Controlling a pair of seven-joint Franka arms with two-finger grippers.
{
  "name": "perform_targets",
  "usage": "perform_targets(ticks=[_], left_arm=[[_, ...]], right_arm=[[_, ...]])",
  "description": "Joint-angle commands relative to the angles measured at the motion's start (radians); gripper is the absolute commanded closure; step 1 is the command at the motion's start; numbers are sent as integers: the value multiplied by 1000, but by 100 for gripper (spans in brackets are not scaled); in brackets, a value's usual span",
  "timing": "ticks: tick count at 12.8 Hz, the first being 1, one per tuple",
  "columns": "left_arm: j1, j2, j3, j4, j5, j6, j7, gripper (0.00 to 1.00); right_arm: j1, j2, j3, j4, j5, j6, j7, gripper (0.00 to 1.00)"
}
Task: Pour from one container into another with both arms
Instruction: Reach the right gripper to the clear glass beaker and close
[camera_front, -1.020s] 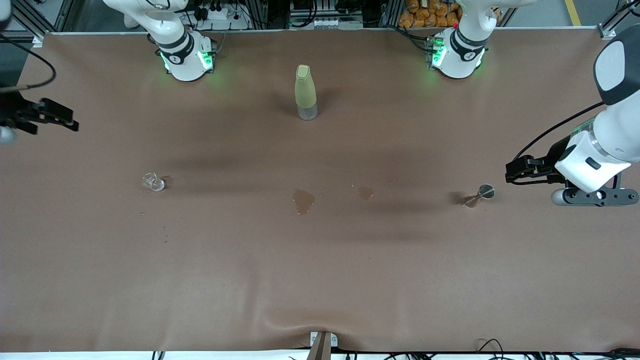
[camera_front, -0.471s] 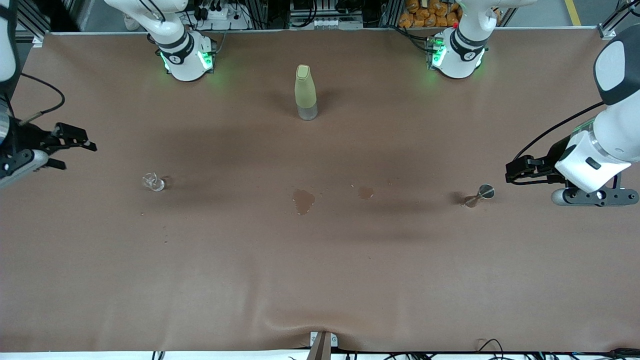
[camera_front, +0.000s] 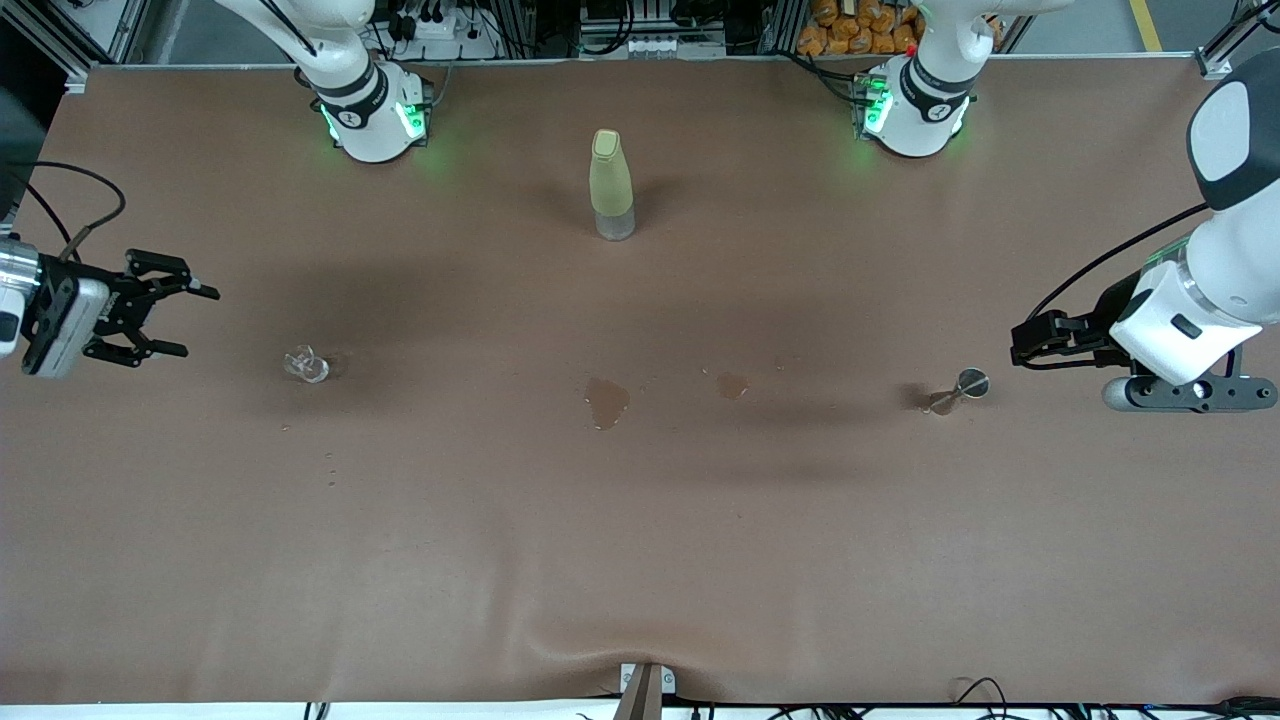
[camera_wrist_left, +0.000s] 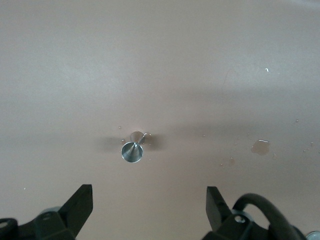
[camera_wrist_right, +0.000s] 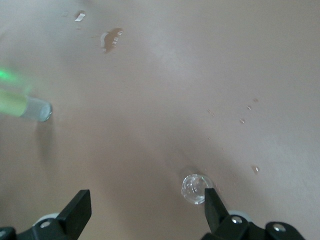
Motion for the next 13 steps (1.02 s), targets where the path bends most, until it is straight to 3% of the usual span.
perform_targets(ticks=[1, 8, 11, 13], left_arm=[[0, -18, 3, -3, -4, -6, 0, 0], [2, -21, 3, -3, -2, -6, 1, 0], [9, -21, 3, -3, -9, -6, 110, 0], [19, -22, 4, -3, -25, -6, 197, 0]], right_arm=[[-94, 63, 10, -61, 152, 7, -316, 0], [-220, 362, 11, -30, 378, -81, -841, 0], [-227, 561, 10, 132, 418, -208, -973, 0], [-239, 640, 13, 180, 430, -219, -1059, 0]])
